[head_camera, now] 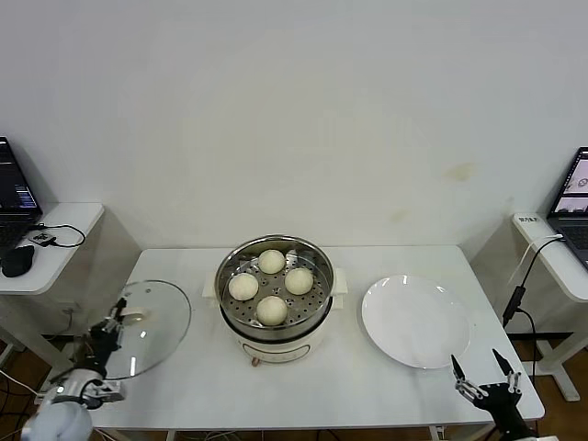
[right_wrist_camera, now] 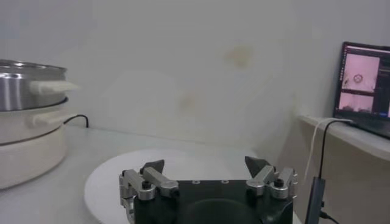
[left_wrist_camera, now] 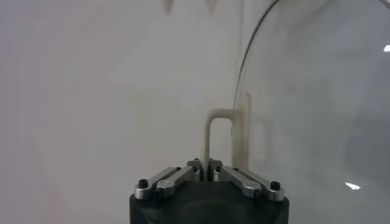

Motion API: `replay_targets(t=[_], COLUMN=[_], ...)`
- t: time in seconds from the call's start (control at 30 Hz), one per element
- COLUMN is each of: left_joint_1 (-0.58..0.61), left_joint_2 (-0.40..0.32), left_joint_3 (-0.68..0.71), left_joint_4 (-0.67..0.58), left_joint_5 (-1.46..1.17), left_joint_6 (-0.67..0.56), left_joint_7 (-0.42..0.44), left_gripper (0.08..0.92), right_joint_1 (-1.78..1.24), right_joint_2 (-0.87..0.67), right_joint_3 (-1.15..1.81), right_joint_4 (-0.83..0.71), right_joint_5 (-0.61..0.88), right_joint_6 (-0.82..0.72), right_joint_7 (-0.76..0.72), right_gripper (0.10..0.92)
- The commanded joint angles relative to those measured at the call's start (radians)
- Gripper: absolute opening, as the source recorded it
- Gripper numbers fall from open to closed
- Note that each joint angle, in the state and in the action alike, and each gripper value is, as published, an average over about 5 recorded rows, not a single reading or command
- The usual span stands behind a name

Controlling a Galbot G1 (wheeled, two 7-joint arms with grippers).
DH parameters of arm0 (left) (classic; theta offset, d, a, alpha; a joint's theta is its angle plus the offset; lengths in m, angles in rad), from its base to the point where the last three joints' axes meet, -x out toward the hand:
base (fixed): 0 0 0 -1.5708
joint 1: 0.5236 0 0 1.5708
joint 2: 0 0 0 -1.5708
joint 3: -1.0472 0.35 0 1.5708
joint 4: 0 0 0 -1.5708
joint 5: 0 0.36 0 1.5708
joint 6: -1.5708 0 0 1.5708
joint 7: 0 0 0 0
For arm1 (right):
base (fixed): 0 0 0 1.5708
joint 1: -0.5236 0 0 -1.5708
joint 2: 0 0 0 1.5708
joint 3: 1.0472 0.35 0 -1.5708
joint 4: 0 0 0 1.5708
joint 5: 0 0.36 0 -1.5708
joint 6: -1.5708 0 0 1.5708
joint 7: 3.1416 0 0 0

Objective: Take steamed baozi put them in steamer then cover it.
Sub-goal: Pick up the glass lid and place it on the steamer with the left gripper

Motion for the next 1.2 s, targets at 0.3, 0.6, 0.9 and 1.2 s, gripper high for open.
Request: replay_targets(t=[0.3, 0.6, 0.9, 1.2], left_joint_1=[0.032, -0.102, -0.276, -0.408], left_joint_2=[0.164, 0.15, 0.046, -0.079], left_joint_3=[-0.062, 0.271, 0.515, 0.602], left_joint_4=[-0.389, -0.492, -0.433, -0.378], left_joint_5=[-0.162, -0.062, 0.064, 0.211], left_joint_6=[0.172, 0.344, 0.448, 0.495], left_joint_7=[0.247, 0.311, 0.383, 0.448], left_gripper=[0.143, 0.143, 0.143, 0.143], right_joint_1=[-0.004, -0.02, -0.012, 0.016], right_joint_2=[-0.001, 0.031, 0.095, 0.182], right_joint_3=[-0.032, -0.072, -0.108, -0.131], right_joint_4=[0.012, 0.064, 0.064, 0.045], right_joint_5=[-0.017, -0.121, -0.305, -0.457], right_joint_6=[-0.001, -0.02, -0.001, -0.007], right_joint_7=[0.006, 0.063, 0.145, 0.242], right_gripper=[0.823, 0.823, 0.823, 0.823])
